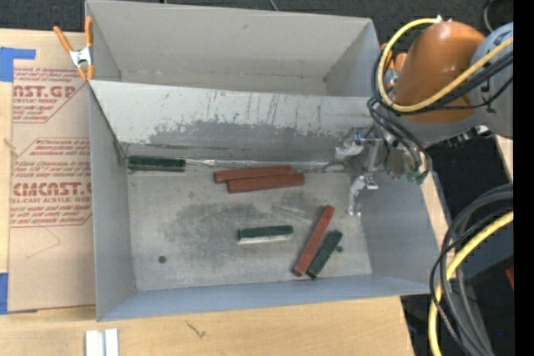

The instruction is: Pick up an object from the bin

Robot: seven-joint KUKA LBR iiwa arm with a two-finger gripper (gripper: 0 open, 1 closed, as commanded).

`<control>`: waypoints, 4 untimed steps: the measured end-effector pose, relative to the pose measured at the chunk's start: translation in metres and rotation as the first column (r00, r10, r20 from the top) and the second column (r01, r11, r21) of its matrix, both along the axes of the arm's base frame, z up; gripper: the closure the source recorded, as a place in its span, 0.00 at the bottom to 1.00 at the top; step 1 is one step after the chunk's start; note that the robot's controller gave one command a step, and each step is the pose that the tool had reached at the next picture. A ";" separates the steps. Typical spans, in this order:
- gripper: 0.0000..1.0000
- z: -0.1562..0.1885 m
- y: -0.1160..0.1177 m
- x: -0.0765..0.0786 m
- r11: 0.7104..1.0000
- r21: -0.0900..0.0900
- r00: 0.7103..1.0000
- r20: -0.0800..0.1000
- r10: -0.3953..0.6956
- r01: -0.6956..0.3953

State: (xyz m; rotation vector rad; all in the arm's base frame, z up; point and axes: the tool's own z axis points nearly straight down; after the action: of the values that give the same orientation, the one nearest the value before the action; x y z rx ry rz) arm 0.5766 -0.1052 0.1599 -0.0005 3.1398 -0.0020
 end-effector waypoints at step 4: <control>0.00 0.005 0.017 -0.009 0.984 -0.004 0.984 0.015 0.177 -0.177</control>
Offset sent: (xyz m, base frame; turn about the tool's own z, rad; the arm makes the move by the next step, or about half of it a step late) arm -0.0243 0.0018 -0.0899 -0.1442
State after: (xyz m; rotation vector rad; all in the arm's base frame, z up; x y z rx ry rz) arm 0.5676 -0.0884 0.1651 -0.2785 3.1115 -0.0060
